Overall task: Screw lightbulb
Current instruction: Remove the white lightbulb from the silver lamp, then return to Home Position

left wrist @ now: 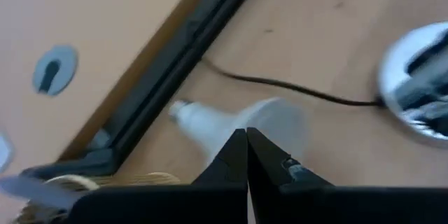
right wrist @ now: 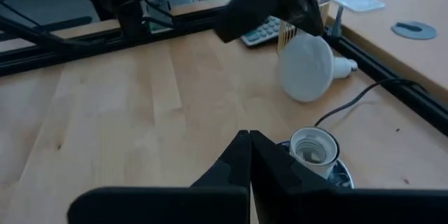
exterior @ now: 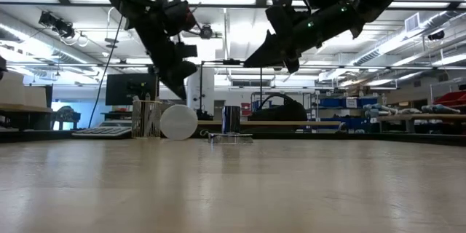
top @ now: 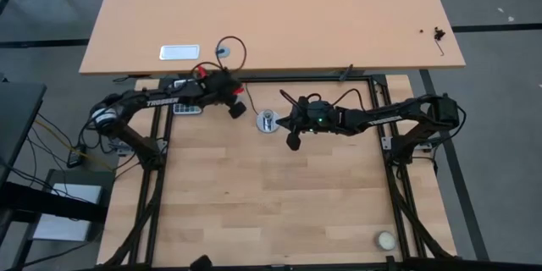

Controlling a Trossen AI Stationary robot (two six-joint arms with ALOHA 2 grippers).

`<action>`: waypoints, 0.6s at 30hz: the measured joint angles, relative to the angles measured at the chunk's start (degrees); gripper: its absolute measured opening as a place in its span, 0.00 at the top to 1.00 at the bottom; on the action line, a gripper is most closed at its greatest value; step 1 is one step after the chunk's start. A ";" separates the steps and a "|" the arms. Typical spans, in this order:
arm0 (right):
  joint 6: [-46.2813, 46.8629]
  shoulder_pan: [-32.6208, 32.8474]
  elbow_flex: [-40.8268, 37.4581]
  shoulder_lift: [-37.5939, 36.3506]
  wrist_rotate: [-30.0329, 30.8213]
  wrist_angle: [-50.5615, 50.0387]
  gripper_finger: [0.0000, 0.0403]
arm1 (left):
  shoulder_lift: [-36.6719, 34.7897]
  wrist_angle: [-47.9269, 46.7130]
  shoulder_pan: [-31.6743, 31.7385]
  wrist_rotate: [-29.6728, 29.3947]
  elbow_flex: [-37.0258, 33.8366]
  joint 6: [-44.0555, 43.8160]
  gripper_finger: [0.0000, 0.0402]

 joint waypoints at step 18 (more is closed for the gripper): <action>-0.65 0.10 0.00 0.00 0.35 -2.42 0.97 | 0.69 -4.12 -4.14 9.63 -0.02 5.52 1.00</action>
